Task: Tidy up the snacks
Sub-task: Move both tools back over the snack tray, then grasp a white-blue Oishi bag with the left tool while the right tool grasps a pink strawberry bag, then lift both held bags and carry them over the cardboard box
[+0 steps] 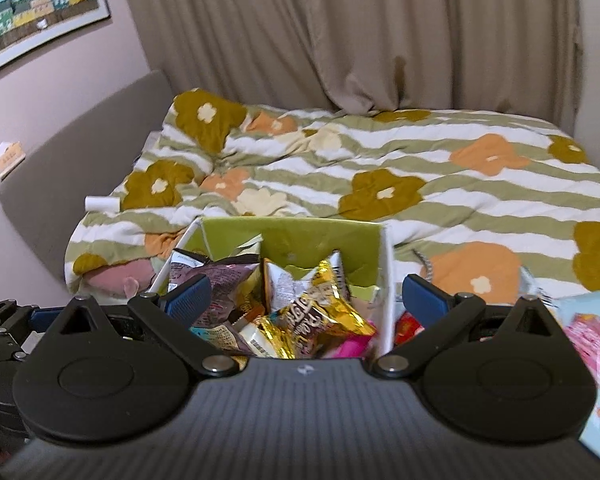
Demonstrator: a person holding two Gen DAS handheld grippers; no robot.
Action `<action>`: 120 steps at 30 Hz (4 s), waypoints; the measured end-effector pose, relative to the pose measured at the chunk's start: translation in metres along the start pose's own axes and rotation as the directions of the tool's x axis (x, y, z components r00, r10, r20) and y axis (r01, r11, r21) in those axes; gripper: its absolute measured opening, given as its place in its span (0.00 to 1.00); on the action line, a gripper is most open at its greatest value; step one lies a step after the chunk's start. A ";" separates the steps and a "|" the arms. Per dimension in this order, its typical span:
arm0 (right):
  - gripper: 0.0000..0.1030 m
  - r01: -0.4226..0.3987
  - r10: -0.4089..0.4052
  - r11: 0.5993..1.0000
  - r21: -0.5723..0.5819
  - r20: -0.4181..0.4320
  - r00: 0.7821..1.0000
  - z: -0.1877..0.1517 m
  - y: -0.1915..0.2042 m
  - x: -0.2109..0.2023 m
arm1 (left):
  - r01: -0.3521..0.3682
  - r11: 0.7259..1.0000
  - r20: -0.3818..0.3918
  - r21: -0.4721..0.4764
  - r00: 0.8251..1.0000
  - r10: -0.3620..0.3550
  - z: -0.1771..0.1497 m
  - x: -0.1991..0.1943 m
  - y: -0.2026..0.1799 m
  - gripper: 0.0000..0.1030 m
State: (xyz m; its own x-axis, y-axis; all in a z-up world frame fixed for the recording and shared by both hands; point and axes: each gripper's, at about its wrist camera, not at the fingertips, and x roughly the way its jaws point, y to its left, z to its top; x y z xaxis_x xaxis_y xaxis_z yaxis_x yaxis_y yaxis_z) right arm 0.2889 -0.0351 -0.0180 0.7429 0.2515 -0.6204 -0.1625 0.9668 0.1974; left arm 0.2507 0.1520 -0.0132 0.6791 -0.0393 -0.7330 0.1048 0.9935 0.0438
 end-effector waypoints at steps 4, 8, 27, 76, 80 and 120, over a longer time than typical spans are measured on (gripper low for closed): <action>1.00 0.052 -0.053 0.998 0.029 0.025 0.998 -0.009 -0.014 -0.029 | 0.044 0.998 0.028 0.035 0.999 -0.045 -0.002 -0.012 -0.014 0.99; 1.00 0.110 -0.112 0.992 0.054 0.039 0.993 -0.015 -0.037 -0.056 | 0.083 0.995 0.046 0.057 0.995 -0.086 -0.004 -0.020 -0.033 0.99; 1.00 0.146 -0.146 0.989 0.017 0.007 0.989 -0.034 -0.221 -0.092 | 0.066 0.993 -0.014 0.098 0.998 -0.065 -0.037 -0.008 -0.205 0.99; 1.00 -0.089 0.012 0.983 -0.158 -0.437 0.900 -0.066 -0.344 0.121 | -0.175 0.977 -0.288 0.125 0.936 0.204 -0.096 0.132 -0.276 0.64; 1.00 -0.101 0.028 0.985 -0.139 -0.453 0.891 -0.070 -0.346 0.125 | -0.166 0.979 -0.271 0.119 0.943 0.193 -0.094 0.125 -0.279 0.64; 0.79 -0.239 0.236 0.971 -0.006 -0.122 0.964 -0.009 -0.168 -0.037 | -0.260 0.965 0.123 0.009 0.958 0.257 -0.012 -0.038 -0.140 0.64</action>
State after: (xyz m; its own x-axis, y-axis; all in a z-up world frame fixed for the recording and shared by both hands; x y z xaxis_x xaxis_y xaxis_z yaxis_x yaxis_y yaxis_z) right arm 0.2832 -0.2061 -0.0350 0.5983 0.4766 -0.6441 -0.3394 0.8789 0.3351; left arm 0.2011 0.0155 0.0005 0.7674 0.2047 -0.6076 -0.0688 0.9685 0.2394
